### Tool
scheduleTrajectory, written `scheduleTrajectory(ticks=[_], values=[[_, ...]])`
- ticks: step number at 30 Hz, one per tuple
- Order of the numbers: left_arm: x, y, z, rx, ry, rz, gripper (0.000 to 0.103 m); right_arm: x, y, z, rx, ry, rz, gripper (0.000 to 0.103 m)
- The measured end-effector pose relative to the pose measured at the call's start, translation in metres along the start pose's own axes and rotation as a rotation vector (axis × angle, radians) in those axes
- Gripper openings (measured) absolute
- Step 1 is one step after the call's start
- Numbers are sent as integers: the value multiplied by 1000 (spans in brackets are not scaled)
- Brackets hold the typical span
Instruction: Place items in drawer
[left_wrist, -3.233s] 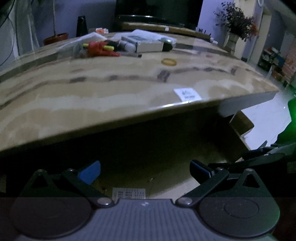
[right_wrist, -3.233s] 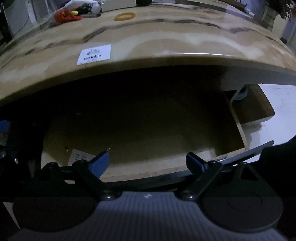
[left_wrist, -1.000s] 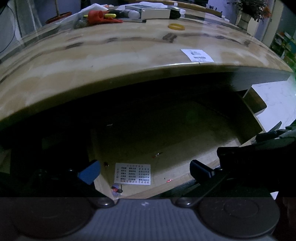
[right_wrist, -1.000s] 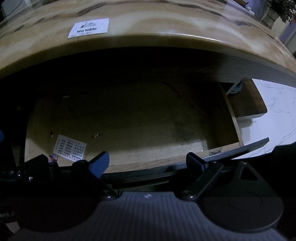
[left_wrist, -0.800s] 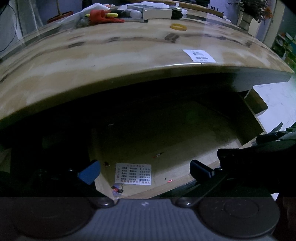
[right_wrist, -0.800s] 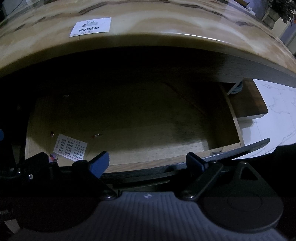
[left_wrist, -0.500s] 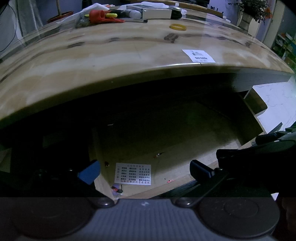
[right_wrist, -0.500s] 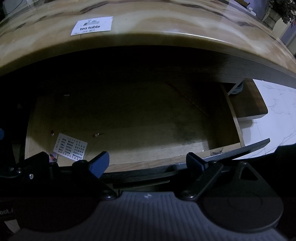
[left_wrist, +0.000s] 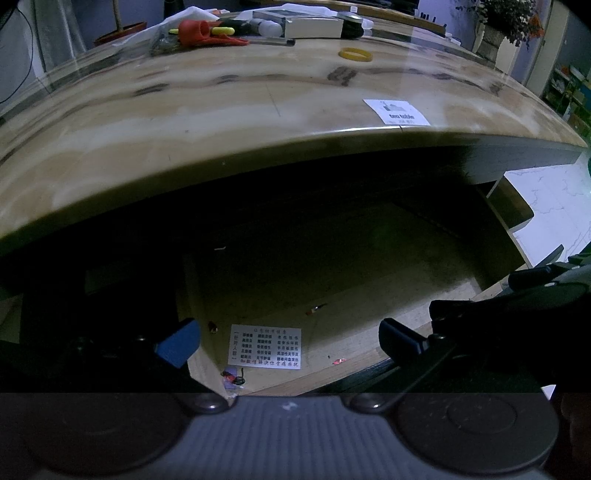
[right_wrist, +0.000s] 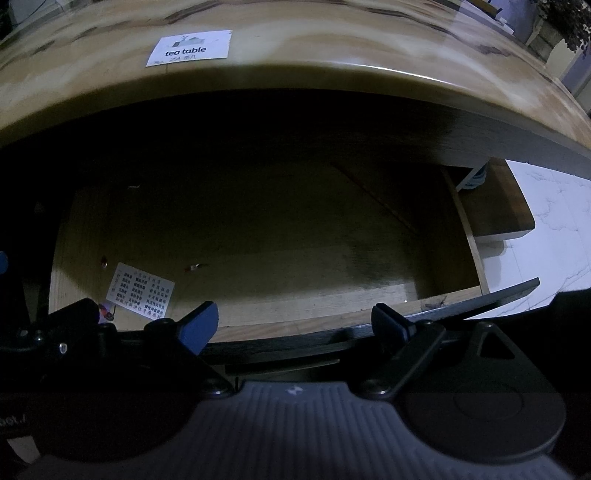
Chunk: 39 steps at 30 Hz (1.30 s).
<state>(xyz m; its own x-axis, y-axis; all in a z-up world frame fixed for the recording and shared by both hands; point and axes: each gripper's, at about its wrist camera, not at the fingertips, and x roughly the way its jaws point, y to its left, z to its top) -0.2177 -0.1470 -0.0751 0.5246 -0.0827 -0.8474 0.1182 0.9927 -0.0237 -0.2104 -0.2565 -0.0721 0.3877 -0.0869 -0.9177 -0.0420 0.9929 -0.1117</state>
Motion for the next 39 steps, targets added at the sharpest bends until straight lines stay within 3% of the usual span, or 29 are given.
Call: scheduleTrajectory(ticks=[15,23,26,33,39], values=[[-4,0,0,15,-21,-2,102,-3,3,0,-6,-15,4,90],[-19,2,3,18,-79,7,102,-19,4,-2,-7,-90,14,90],[-35,5,7,11,-134,12,102,-35,2,-3,9,-153,30,90],[-67,36,32,-76,-201,-2,102,-99,-9,-2,-21,-417,31,90],[-80,64,78,-46,-267,53,102,-133,-31,30,13,-546,97,91]])
